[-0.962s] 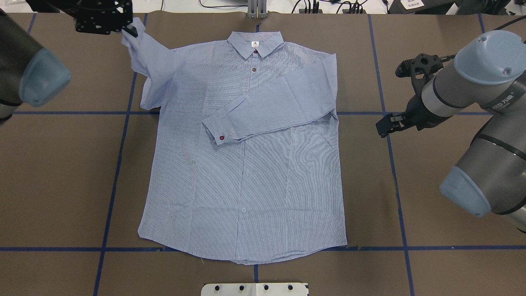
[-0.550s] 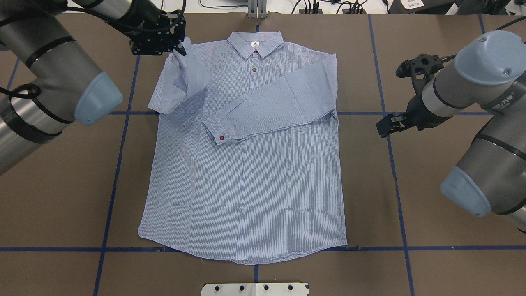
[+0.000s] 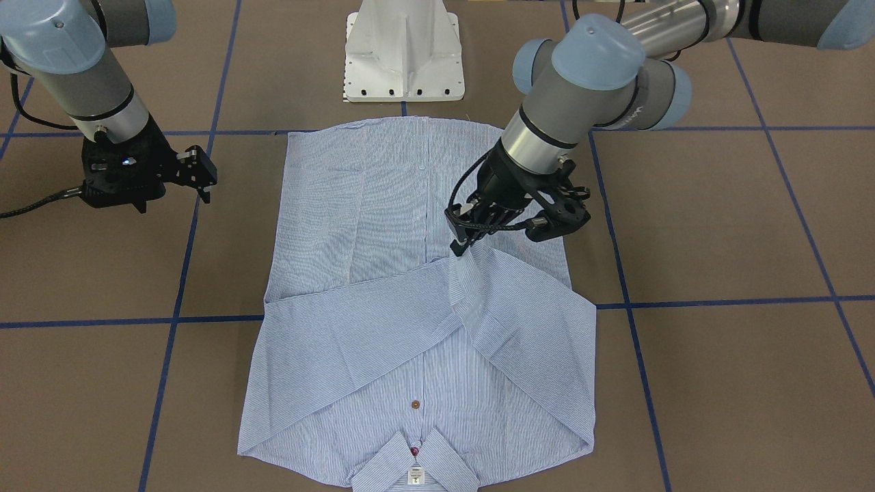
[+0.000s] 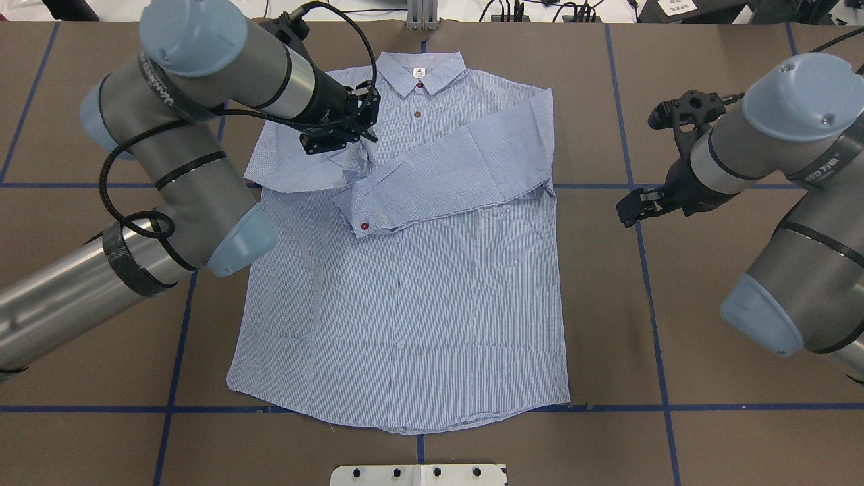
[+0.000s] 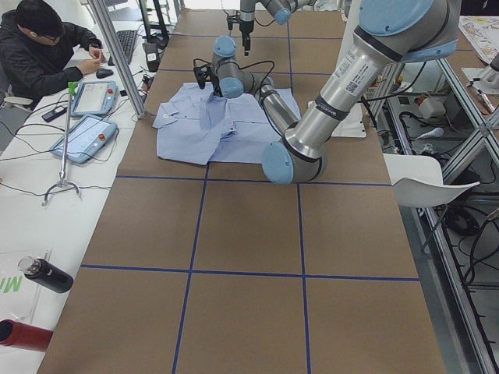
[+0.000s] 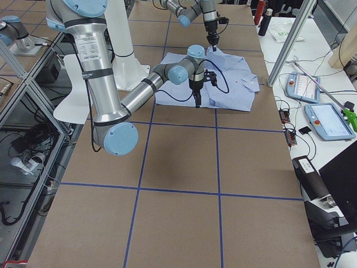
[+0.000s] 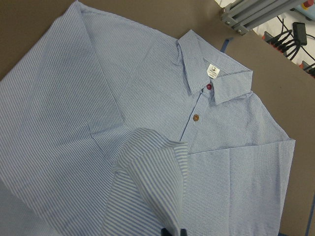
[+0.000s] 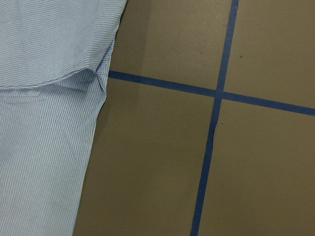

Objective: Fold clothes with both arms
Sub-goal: 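Carry the sleeve across the shirt front with the left gripper and lay it down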

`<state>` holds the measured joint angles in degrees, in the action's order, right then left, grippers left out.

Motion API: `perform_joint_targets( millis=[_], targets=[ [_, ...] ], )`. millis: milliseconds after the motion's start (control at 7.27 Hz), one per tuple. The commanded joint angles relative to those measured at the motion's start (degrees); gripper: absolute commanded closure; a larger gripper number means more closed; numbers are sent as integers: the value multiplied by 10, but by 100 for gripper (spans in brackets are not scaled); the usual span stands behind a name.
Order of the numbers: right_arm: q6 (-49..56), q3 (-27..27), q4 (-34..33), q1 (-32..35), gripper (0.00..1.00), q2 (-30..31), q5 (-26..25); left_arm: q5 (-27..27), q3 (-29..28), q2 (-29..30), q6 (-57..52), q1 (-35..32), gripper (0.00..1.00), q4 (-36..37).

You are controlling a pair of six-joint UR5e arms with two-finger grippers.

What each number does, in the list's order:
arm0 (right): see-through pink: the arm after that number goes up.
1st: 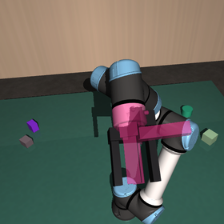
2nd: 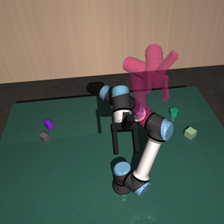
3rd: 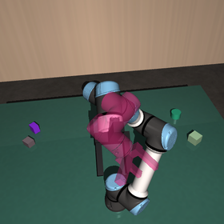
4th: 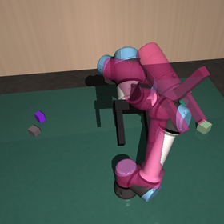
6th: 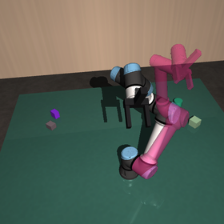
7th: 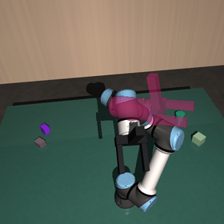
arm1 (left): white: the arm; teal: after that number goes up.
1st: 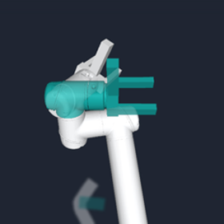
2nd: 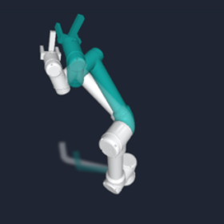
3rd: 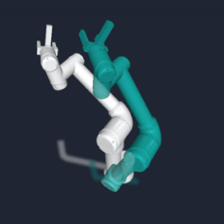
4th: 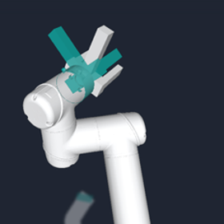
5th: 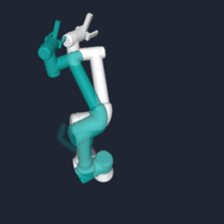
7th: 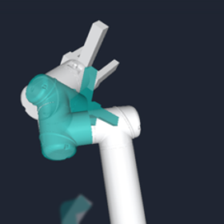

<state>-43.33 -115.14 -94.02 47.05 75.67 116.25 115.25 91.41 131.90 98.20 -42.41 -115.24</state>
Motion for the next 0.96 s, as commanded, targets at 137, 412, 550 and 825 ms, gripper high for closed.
perform_joint_targets(
  millis=[137,412,550,825],
  targets=[
    [-3,1,1,-1,0,-3,2,-66,-57,48,42,73,100,-47],
    [-3,2,2,-1,0,-3,3,-82,-92,49,67,80,100,-93],
    [-3,4,2,-1,0,-4,3,-87,-93,50,61,81,1,-107],
    [-2,4,3,-1,0,-4,4,-117,-93,43,48,101,0,-174]
  ],
)
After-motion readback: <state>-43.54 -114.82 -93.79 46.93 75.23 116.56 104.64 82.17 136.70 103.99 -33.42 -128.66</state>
